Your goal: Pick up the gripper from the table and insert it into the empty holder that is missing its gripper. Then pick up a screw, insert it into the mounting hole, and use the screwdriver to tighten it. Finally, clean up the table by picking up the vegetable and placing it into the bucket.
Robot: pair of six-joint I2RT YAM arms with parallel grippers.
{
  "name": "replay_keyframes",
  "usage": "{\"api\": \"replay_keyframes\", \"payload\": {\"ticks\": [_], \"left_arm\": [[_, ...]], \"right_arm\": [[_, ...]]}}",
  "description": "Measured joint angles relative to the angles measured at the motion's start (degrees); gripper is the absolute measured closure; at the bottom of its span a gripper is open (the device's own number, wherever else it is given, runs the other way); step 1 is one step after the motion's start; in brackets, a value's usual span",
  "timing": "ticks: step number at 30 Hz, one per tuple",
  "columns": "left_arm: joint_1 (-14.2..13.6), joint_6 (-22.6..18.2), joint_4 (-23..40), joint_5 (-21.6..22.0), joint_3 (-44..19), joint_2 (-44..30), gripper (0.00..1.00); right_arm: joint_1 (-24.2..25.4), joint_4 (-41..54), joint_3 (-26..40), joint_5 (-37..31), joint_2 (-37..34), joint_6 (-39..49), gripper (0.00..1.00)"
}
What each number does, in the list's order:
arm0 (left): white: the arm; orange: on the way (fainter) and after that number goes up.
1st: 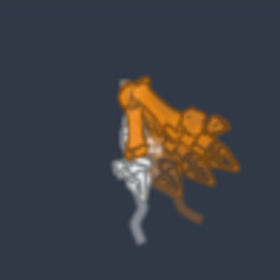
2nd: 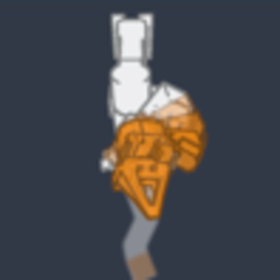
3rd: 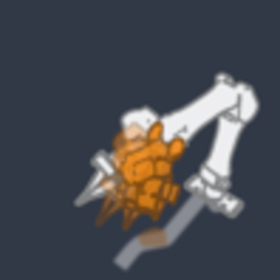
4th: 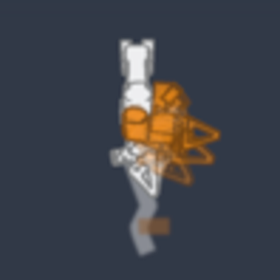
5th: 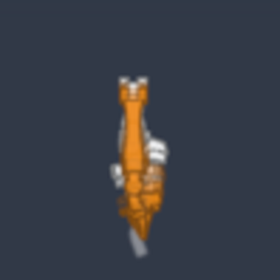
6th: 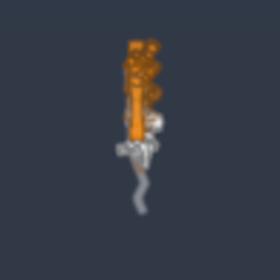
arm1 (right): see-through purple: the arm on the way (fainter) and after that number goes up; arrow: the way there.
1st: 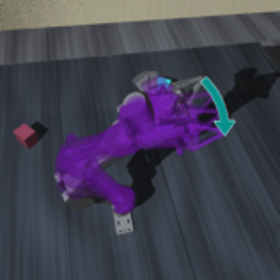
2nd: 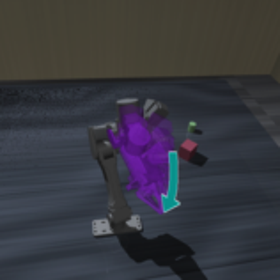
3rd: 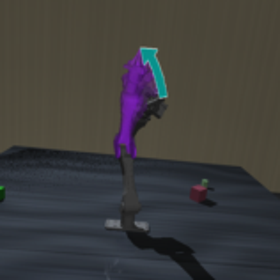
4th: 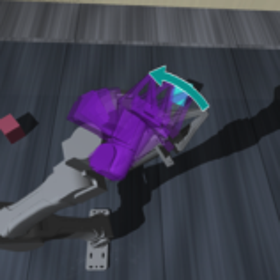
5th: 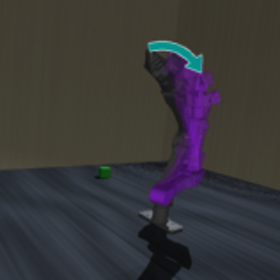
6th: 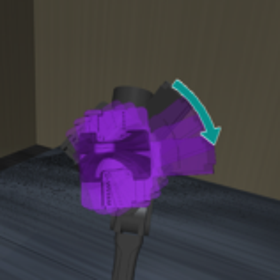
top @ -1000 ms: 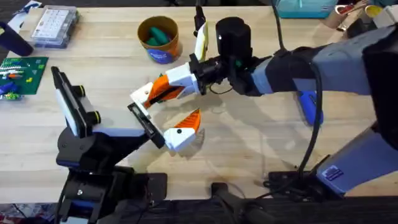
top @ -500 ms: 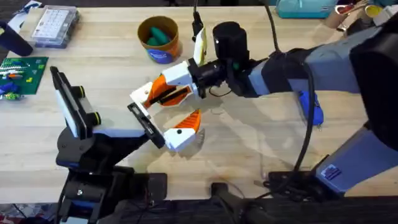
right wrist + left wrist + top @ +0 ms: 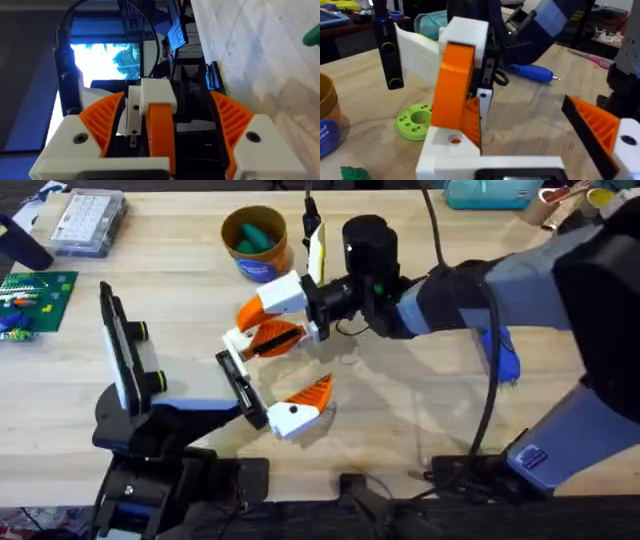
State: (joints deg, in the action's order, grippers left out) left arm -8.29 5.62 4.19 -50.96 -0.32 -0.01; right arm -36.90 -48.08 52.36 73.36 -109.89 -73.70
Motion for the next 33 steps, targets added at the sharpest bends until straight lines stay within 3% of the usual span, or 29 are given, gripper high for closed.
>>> {"api": "replay_keyframes", "payload": {"ticks": [11,17,25,33], "left_arm": [[-0.04,0.00,0.14,-1.55,0.00,-0.02,0.015],[-0.04,0.01,0.12,-0.71,0.00,-0.01,0.015],[-0.04,0.00,0.09,-0.24,0.00,-0.01,0.014],[-0.04,0.01,0.10,-0.24,0.00,-0.01,0.014]], "right_arm": [[5.39,0.04,-0.03,5.24,0.15,-0.30,0.005],[7.68,-0.08,-2.74,6.50,4.22,-0.24,0.005],[8.84,0.02,-8.01,7.09,6.00,0.51,0.005],[8.84,0.01,-8.33,7.08,5.99,1.42,0.005]]}}
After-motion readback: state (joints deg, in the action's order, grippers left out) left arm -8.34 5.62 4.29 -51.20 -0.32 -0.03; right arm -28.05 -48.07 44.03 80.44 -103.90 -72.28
